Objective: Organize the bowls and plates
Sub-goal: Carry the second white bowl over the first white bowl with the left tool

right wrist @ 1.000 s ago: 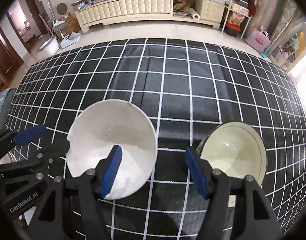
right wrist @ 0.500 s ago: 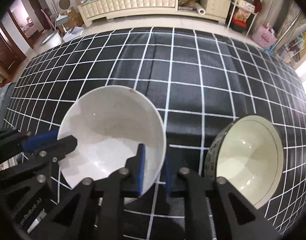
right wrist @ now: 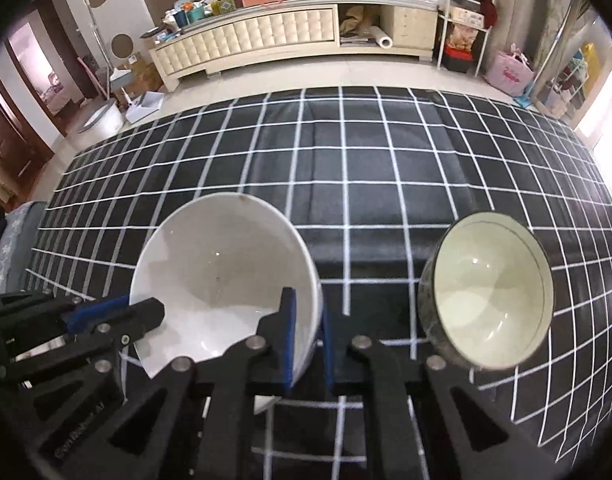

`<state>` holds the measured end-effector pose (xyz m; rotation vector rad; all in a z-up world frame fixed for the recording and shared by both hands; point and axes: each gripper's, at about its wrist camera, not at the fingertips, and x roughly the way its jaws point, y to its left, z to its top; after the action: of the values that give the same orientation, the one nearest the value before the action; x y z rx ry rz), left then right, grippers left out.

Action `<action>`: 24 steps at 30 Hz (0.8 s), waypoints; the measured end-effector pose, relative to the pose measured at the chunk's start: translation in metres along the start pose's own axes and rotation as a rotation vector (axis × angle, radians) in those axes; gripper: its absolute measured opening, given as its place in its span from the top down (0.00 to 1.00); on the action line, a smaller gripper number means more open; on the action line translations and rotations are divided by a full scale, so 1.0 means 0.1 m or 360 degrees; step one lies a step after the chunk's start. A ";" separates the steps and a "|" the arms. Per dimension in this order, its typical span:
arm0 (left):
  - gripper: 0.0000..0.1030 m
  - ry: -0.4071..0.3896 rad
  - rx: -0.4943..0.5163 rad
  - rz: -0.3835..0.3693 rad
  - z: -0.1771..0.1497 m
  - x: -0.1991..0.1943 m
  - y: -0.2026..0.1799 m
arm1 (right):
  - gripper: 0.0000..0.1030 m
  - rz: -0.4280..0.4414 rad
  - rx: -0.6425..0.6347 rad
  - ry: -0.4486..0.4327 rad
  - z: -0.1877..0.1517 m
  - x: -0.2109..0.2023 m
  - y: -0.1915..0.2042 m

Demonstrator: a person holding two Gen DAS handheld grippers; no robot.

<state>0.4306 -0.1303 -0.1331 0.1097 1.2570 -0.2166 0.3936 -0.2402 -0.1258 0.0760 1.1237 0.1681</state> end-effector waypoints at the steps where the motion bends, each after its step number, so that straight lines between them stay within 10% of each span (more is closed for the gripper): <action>1: 0.91 -0.0007 -0.0014 -0.0009 -0.03 -0.06 0.03 | 0.86 0.0013 0.0003 0.0002 -0.01 -0.03 0.02; 24: 0.91 -0.0245 -0.0127 0.0002 -1.11 -1.48 0.67 | 0.85 0.0109 -0.0118 -0.0127 -0.47 -1.03 0.91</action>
<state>0.2989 -0.0281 -0.0294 0.0246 1.1110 -0.1705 0.2991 -0.1692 -0.0409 0.0548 1.0349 0.2656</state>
